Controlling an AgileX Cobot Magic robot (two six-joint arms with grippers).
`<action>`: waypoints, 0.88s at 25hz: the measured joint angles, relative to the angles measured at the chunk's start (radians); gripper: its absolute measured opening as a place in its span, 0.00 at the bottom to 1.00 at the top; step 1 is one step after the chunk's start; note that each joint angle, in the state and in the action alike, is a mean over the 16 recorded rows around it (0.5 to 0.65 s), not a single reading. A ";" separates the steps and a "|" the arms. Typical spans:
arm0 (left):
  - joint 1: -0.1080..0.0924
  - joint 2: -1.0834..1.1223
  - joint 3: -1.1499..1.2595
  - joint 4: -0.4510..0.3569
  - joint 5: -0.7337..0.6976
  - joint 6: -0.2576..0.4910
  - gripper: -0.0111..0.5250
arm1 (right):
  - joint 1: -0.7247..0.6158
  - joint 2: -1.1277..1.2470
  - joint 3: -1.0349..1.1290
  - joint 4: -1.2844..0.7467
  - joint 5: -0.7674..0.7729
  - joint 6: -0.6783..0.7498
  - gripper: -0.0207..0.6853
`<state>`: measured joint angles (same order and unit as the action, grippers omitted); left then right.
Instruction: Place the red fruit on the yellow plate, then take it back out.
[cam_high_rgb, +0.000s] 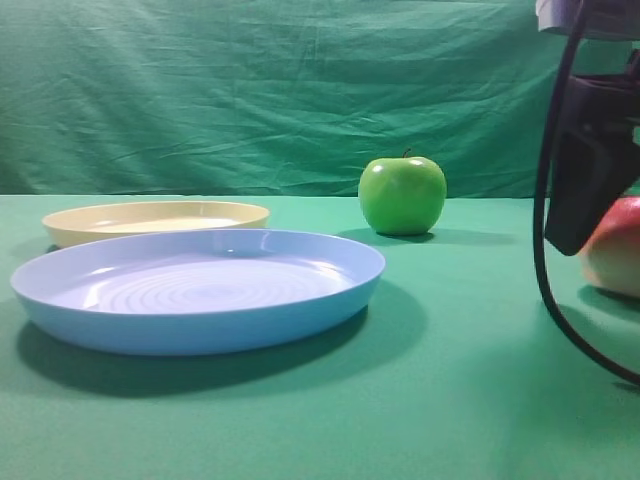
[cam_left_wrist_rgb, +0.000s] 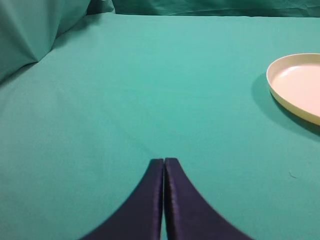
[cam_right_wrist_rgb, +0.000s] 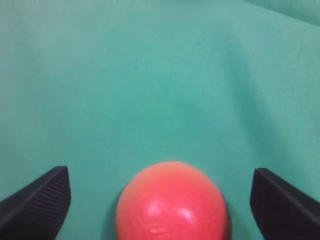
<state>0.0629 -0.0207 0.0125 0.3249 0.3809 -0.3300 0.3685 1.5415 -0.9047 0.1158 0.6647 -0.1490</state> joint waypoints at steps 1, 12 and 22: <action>0.000 0.000 0.000 0.000 0.000 0.000 0.02 | 0.000 -0.003 -0.026 0.000 0.036 0.000 0.79; 0.000 0.000 0.000 0.000 0.000 0.000 0.02 | 0.000 -0.122 -0.212 0.010 0.279 -0.011 0.22; 0.000 0.000 0.000 0.000 0.000 0.000 0.02 | 0.033 -0.375 -0.208 0.068 0.271 -0.060 0.03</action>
<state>0.0629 -0.0207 0.0125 0.3249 0.3809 -0.3300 0.4014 1.1665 -1.1123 0.1838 0.9356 -0.2094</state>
